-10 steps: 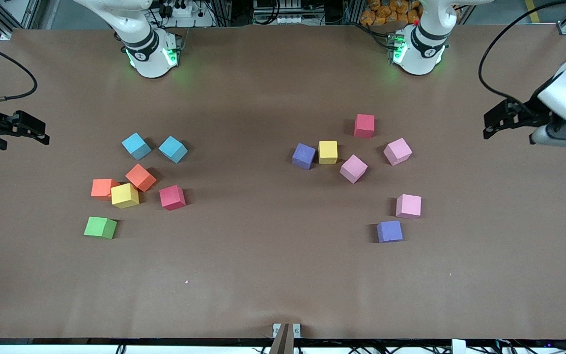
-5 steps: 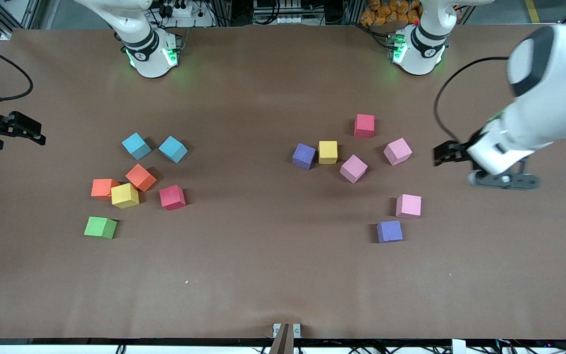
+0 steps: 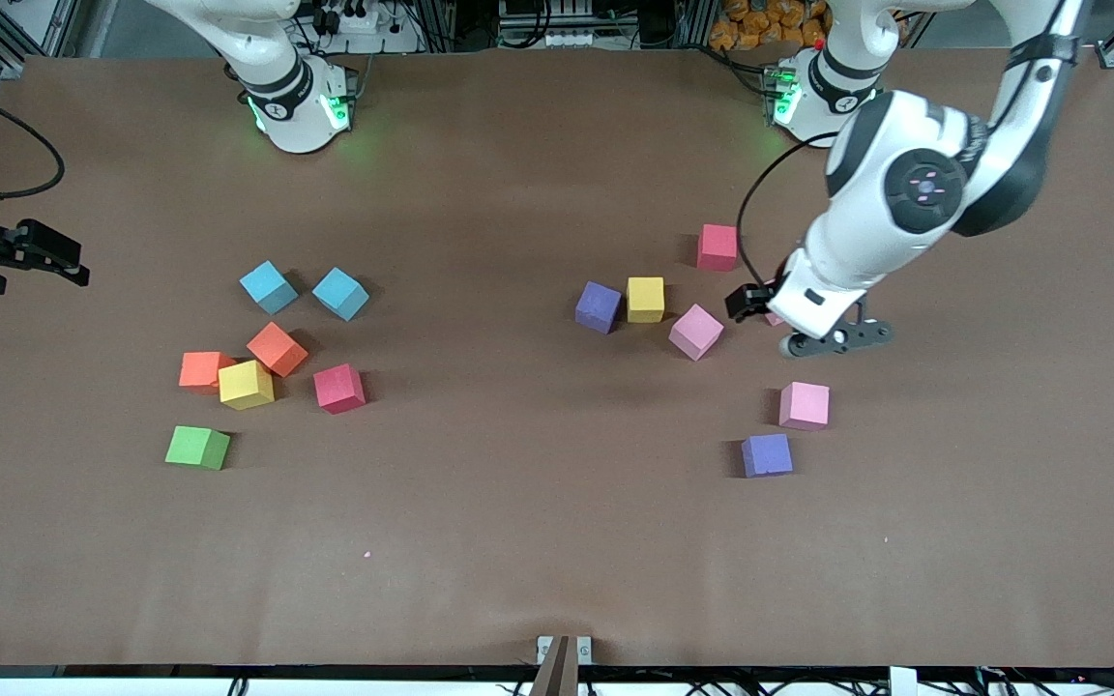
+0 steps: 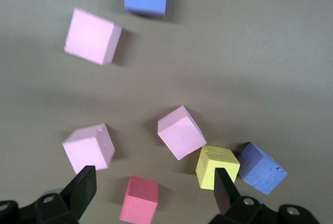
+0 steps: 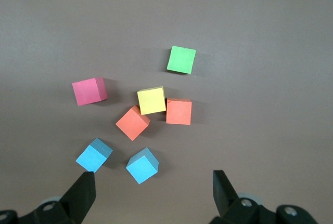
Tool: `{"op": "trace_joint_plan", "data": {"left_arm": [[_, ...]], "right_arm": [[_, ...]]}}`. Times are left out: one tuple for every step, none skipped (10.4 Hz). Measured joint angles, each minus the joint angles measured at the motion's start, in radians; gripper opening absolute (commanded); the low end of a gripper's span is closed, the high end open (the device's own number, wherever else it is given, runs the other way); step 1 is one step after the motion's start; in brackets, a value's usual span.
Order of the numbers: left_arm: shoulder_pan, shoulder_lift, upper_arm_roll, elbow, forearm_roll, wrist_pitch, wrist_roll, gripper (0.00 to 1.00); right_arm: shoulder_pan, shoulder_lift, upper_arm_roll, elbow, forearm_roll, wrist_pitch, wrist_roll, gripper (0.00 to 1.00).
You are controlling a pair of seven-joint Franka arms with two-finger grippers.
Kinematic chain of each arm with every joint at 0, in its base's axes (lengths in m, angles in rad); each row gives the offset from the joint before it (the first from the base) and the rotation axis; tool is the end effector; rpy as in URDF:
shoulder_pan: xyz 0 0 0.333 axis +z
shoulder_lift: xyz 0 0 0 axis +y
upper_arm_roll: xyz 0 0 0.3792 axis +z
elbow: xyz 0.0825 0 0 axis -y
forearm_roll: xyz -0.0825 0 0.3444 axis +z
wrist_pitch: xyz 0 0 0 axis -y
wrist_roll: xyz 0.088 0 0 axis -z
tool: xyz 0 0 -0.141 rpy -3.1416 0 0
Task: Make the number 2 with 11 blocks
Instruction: 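Reach the left gripper to the pink block while the right gripper reaches magenta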
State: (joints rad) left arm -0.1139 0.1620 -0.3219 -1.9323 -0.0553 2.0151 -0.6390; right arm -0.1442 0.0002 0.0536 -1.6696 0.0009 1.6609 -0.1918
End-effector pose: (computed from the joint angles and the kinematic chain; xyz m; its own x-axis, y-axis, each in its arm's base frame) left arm 0.5070 -0.2325 0.4505 0.9672 0.2252 -0.1173 0.2308 -0.9723 0.0361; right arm 0.5181 -0.0469 0.6185 0.9949 0.1010 -0.0086 0.1009 -0.9949 -0.0026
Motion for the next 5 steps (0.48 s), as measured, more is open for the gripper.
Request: {"op": "trace_joint_plan", "data": {"left_arm": [[-0.003,0.0,-0.017,-0.032,0.003,0.02,-0.073,1.0],[-0.01,0.001,-0.025,-0.064,0.005,0.045,-0.15,1.0],[-0.02,0.007,-0.026,-0.089,0.005,0.069,-0.22,1.0],[-0.032,0.028,-0.026,-0.106,0.006,0.091,-0.294,1.0],[-0.042,0.058,-0.026,-0.114,0.015,0.118,-0.355,1.0]], "right_arm": [[0.0,0.001,0.001,0.0,0.0,0.0,0.0,1.0],[0.0,0.007,0.003,-0.002,0.0,-0.001,-0.001,1.0],[0.001,0.022,0.005,-0.004,0.0,-0.001,-0.001,1.0],[0.002,0.053,0.007,-0.005,0.001,0.0,-0.003,1.0],[0.006,0.085,0.008,-0.005,0.0,0.005,-0.006,1.0]]}}
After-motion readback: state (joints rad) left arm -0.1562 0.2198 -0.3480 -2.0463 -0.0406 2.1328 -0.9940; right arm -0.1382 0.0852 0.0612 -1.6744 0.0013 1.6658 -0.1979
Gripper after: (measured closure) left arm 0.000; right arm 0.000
